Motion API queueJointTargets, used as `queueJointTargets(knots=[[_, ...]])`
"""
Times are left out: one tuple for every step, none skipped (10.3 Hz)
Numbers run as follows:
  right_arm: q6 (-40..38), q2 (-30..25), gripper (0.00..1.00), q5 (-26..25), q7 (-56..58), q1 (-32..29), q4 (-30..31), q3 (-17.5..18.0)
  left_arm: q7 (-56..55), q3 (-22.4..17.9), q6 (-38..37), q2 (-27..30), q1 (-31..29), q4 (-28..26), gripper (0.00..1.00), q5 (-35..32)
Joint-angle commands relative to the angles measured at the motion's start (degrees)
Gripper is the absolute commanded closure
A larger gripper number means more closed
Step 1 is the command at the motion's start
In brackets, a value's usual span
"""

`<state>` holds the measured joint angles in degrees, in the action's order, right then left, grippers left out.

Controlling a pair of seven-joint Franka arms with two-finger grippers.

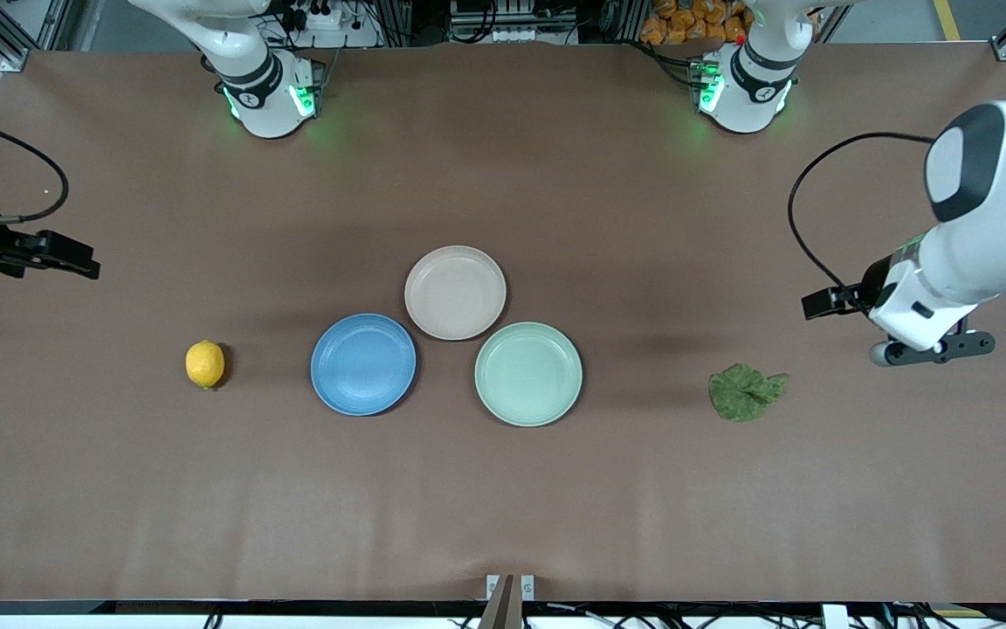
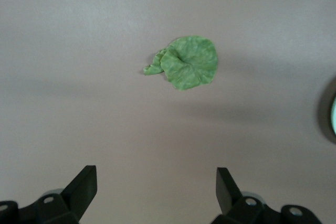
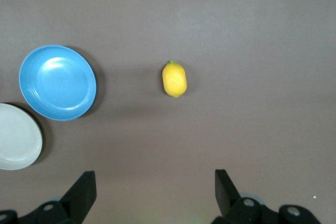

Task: Place lemon and lettuce in plates
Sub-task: 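Move the right gripper to the lemon while the left gripper reaches the lettuce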

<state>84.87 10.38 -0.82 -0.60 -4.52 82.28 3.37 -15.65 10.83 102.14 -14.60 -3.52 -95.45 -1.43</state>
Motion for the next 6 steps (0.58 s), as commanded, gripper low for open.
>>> queueJointTargets(knots=[[-1.02,2.62,0.0,0.99,0.16,-0.58,-0.37,0.15,-4.11,0.33,3.14,-2.44,-0.17,0.0,0.0,-1.56],[-0.93,4.89,0.0,0.99,0.24,-0.84,-0.46,0.06,-5.08,0.33,4.37,-3.32,-0.26,0.0,0.0,-1.56],[-0.76,6.57,0.0,0.99,0.33,-1.02,-0.46,-0.03,-6.57,0.33,5.69,-4.38,-0.17,0.0,0.0,-1.56],[-0.58,9.11,0.0,0.91,0.33,-1.11,-0.46,-0.03,-8.93,0.33,7.35,-5.69,-0.17,0.17,0.0,-1.56],[-0.32,10.96,0.0,0.47,0.33,-1.19,-0.54,-0.12,-11.31,0.25,8.76,-7.27,-0.09,0.61,0.0,-1.56],[0.82,12.29,0.0,-0.14,0.33,-1.11,-0.54,-0.12,-13.16,0.25,10.25,-8.42,-0.08,0.61,0.0,-2.08]])
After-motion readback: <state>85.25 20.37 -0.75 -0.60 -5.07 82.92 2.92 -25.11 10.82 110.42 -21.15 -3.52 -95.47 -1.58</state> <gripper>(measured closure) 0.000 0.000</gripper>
